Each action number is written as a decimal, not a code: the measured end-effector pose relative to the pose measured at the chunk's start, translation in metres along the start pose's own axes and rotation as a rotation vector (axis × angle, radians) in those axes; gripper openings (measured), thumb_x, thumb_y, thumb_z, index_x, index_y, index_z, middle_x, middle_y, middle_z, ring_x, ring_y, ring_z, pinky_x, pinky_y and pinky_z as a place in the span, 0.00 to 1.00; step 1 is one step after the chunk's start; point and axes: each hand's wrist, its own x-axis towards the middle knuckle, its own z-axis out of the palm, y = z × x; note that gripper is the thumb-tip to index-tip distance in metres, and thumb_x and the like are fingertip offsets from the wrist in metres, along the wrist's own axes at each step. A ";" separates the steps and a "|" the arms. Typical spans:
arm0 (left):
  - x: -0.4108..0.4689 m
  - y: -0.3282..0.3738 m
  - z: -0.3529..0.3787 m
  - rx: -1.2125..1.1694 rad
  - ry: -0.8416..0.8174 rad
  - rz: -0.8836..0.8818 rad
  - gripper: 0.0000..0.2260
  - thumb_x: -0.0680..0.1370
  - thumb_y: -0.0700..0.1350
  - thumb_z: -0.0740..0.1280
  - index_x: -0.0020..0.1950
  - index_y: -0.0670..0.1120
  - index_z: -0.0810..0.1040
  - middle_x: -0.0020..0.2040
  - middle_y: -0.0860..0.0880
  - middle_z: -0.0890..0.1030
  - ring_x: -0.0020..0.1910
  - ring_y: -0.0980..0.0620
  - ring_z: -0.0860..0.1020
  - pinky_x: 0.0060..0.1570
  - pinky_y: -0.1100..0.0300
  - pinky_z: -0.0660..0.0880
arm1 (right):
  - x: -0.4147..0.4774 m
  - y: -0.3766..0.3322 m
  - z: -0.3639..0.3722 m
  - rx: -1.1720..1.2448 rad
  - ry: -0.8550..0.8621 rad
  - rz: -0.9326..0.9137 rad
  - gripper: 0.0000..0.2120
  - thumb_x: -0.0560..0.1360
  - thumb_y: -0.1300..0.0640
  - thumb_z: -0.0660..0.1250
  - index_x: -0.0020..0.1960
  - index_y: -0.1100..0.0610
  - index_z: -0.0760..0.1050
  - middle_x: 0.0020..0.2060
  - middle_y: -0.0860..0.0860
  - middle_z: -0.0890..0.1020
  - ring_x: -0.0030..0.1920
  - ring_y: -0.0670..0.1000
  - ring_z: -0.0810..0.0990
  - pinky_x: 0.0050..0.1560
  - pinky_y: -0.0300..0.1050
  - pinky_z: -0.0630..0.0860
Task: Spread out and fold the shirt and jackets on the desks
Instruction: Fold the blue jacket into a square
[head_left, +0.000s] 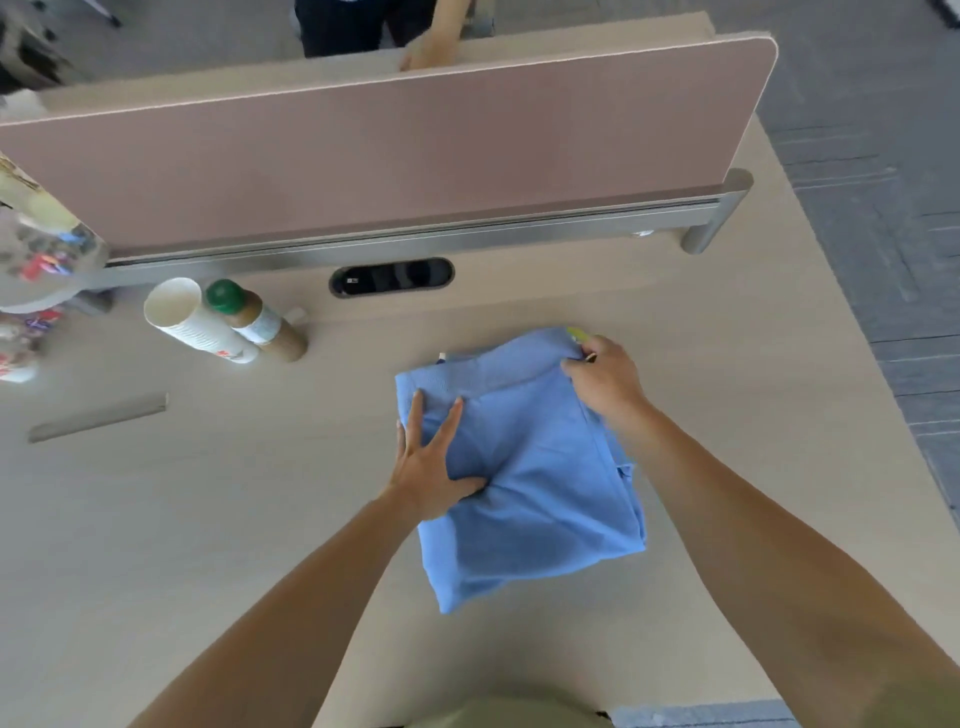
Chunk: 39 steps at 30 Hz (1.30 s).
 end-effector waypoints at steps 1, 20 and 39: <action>0.000 -0.005 -0.001 -0.012 0.014 0.009 0.51 0.69 0.61 0.77 0.73 0.75 0.39 0.74 0.59 0.24 0.80 0.43 0.38 0.77 0.45 0.56 | 0.003 -0.003 -0.008 0.055 0.038 -0.036 0.07 0.75 0.59 0.66 0.38 0.53 0.71 0.32 0.49 0.76 0.36 0.52 0.76 0.32 0.41 0.68; 0.015 0.034 0.028 0.471 0.145 0.194 0.31 0.77 0.68 0.44 0.80 0.65 0.43 0.80 0.54 0.33 0.78 0.46 0.30 0.77 0.44 0.37 | -0.035 0.045 0.047 -0.488 0.254 -0.540 0.20 0.79 0.47 0.59 0.71 0.43 0.73 0.75 0.55 0.67 0.74 0.63 0.64 0.68 0.64 0.63; 0.118 0.058 -0.001 0.392 0.419 0.150 0.29 0.81 0.63 0.51 0.81 0.57 0.55 0.82 0.49 0.52 0.80 0.37 0.48 0.76 0.37 0.50 | 0.073 0.006 0.047 -0.714 0.025 -0.525 0.33 0.76 0.30 0.48 0.79 0.40 0.57 0.80 0.53 0.57 0.79 0.66 0.50 0.73 0.69 0.53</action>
